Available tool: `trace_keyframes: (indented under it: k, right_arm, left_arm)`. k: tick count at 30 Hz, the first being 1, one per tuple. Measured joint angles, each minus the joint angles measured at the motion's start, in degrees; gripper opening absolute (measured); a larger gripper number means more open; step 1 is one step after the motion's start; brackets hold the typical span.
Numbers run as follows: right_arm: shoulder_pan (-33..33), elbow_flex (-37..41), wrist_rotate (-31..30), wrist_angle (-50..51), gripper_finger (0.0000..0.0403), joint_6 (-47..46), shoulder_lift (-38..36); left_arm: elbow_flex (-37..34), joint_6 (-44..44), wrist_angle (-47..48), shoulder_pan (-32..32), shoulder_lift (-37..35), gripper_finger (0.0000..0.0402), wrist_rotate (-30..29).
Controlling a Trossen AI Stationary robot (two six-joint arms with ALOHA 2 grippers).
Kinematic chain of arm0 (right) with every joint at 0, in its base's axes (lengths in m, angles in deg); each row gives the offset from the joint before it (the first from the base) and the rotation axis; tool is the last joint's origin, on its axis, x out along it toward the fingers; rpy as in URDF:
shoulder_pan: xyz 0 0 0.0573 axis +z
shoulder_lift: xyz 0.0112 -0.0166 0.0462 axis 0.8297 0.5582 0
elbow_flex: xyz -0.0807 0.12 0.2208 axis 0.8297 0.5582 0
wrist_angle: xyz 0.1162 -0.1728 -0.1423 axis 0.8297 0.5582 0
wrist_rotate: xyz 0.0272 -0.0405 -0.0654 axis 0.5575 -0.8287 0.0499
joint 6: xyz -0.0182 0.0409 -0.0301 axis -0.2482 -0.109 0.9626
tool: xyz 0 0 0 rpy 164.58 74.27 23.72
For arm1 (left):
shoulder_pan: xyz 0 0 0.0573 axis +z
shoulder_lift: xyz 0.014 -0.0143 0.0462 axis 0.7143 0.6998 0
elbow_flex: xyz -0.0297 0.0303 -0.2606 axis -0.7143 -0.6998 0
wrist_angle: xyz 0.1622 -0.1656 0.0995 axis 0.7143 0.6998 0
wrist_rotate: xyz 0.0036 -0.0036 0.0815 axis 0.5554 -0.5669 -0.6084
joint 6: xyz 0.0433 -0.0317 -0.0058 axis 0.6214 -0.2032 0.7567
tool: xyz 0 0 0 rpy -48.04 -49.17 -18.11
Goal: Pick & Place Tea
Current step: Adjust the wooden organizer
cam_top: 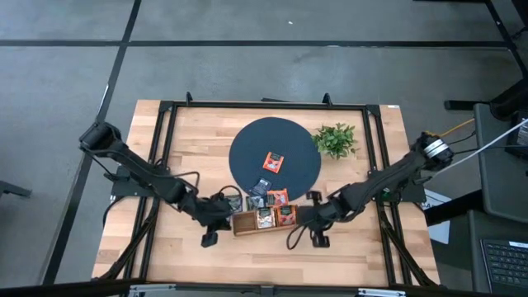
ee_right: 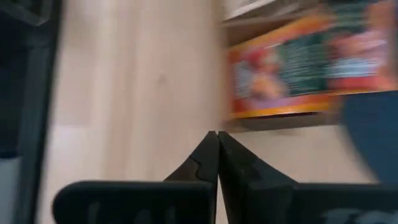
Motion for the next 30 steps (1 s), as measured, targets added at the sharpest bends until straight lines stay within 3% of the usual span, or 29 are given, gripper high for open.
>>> trace_keyframes:
  k: [12,22,30]
  right_arm:
    - [-2.10,0.00,-12.07,10.36,0.0008,-0.15,-10.36]
    - [-5.65,0.02,-14.38,11.24,0.0013,1.36,-12.19]
    - [-7.89,0.02,-15.36,8.77,0.0005,2.76,-12.21]
  left_arm:
    - [-0.01,-4.38,2.08,0.24,10.19,0.0004,-2.28]
    - [0.00,3.66,-6.78,2.96,13.72,0.0005,-6.39]
    - [0.04,12.10,-20.46,7.07,16.44,0.0004,-6.99]
